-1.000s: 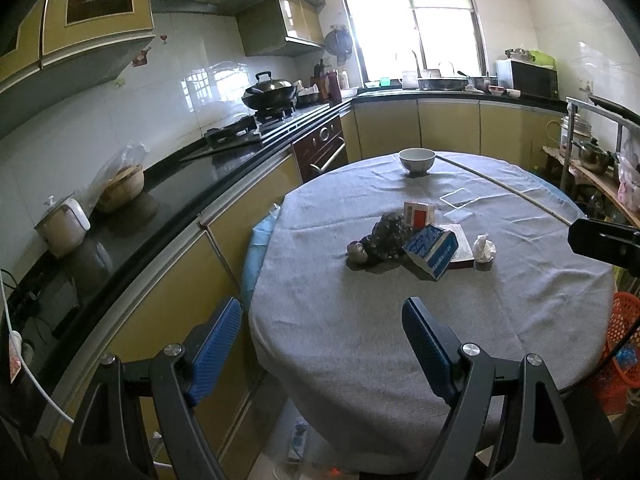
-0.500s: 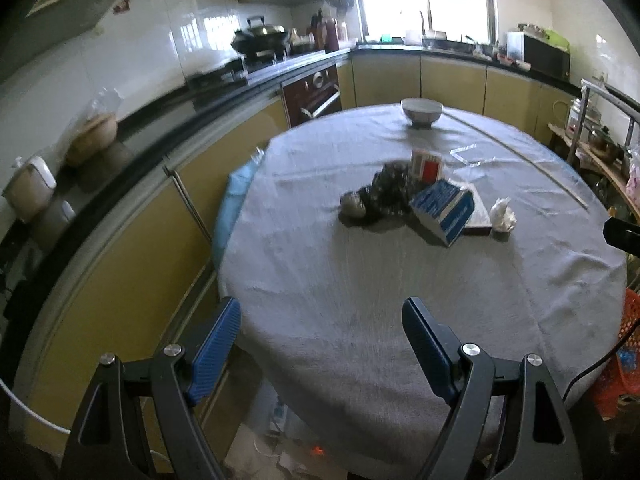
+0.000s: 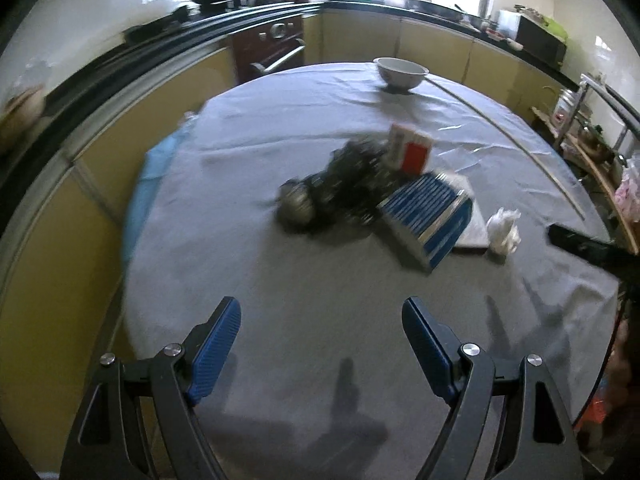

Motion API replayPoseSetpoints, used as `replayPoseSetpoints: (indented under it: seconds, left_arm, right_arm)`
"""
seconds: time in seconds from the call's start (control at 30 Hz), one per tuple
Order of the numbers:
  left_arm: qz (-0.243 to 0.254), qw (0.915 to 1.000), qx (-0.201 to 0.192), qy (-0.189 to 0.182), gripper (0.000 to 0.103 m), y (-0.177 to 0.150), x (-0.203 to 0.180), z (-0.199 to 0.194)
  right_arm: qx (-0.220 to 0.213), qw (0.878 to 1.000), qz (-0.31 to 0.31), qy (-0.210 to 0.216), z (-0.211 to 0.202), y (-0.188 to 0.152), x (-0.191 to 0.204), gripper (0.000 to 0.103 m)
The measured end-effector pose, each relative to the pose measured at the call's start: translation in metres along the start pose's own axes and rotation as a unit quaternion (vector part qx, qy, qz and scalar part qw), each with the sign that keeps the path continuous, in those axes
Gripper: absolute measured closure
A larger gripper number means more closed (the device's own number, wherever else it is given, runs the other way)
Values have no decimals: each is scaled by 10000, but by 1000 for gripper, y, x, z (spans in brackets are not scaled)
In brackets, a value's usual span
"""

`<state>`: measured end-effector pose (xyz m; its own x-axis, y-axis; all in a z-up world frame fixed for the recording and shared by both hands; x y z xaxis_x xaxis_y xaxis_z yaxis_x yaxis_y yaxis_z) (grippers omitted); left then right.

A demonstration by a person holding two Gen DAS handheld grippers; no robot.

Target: Collect trash

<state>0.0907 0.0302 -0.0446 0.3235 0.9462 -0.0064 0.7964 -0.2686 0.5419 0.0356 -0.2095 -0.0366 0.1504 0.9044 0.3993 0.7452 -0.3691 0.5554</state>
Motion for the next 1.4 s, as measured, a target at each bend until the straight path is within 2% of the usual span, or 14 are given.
replayPoseSetpoints:
  seconds: [0.23, 0.33, 0.4, 0.53, 0.63, 0.7, 0.8, 1.1, 1.3, 1.4]
  left_arm:
    - [594, 9945, -296, -805, 20, 49, -33, 38]
    - [960, 9871, -430, -1210, 20, 61, -44, 46]
    - [1241, 9805, -451, -1455, 20, 67, -52, 53]
    - [1612, 9697, -248, -1820, 20, 71, -64, 73]
    - [1697, 9680, -108, -1843, 20, 70, -67, 85]
    - [1670, 9655, -44, -1996, 20, 69, -68, 89]
    - [1707, 9604, -20, -2200, 31, 66, -72, 89]
    - [1894, 9513, -120, -2431, 35, 46, -93, 70]
    - [1850, 9557, -201, -2279, 35, 29, -102, 61]
    - [1838, 9590, -100, -2156, 34, 28, -104, 67]
  right_arm:
    - [206, 9993, 196, 231, 41, 14, -17, 43]
    - [298, 9991, 172, 253, 53, 14, -18, 44]
    - [393, 9986, 193, 312, 63, 13, -21, 51]
    - [341, 9979, 276, 470, 70, 15, -25, 56]
    - [304, 9979, 200, 527, 69, 16, -26, 59]
    - [291, 9977, 195, 576, 68, 15, -28, 60]
    - [256, 9971, 288, 659, 66, 15, -32, 61]
    - [21, 9980, 309, 554, 45, 13, -42, 64]
    - [-11, 9982, 421, 418, 32, 6, -58, 64]
    - [80, 9976, 480, 495, 34, 5, -59, 64]
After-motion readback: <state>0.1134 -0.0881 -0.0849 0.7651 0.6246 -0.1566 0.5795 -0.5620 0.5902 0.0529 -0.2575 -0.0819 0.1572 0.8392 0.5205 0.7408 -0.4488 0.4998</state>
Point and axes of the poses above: each gripper's, at about its wrist camera, not at the fingertips, and z roughly the way its jaws point, x to its left, y to its top, the point moved 3 cm from there along z, roughly the way its jaws point, and after that the axes turned 1 degree about y, right-handed, at the moved point
